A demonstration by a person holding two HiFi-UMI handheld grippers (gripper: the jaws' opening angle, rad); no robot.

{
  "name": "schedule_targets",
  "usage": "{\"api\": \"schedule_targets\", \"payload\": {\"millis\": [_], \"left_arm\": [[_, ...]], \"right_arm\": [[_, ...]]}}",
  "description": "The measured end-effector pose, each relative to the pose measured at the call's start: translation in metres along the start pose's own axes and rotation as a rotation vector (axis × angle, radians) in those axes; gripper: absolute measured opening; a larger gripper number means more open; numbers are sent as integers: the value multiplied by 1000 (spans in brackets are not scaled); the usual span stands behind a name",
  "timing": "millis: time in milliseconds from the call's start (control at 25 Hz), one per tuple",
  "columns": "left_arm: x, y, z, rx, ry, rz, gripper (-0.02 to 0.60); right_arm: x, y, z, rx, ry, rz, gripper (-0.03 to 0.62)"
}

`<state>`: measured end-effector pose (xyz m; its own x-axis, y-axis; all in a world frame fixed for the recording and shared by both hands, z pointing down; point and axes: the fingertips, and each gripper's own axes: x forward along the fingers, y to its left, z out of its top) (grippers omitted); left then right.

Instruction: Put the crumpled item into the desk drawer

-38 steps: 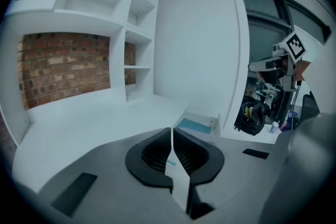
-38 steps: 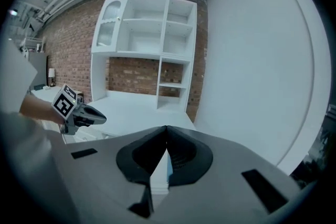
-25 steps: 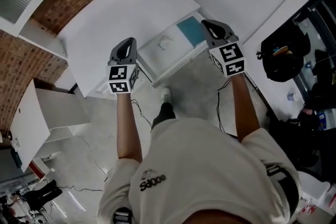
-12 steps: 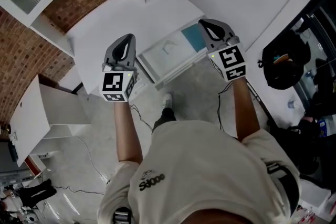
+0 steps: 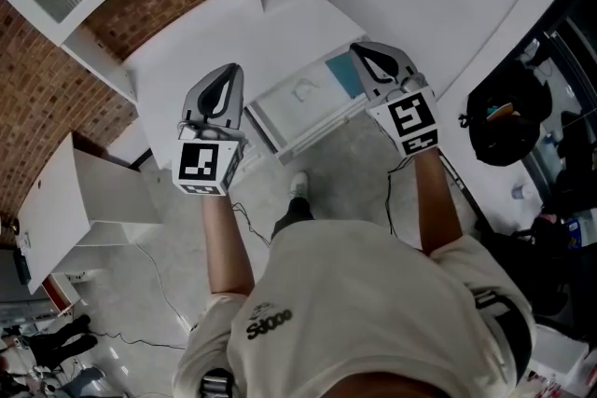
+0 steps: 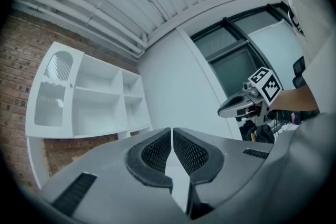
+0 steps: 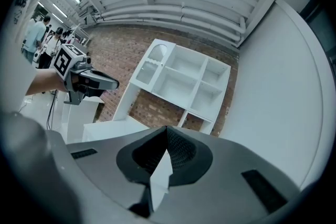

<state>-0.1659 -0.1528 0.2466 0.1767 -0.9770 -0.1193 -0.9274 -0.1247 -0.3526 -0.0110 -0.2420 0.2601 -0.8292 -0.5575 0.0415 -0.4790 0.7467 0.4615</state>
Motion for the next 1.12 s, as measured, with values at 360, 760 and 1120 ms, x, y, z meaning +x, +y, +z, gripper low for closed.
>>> {"api": "schedule_targets", "payload": {"millis": [360,760,1120], "left_arm": [[-6,-2,-13,0,24,-4,29],[-4,-6,-24,-3,61,-31,29],[-1,-7,-34,-11,79,-49,29]], "right_arm": [[2,11,-4,0,5,20,3],[6,15,-15,16,31,22,3],[13,20,-26,24,57,22,3]]}}
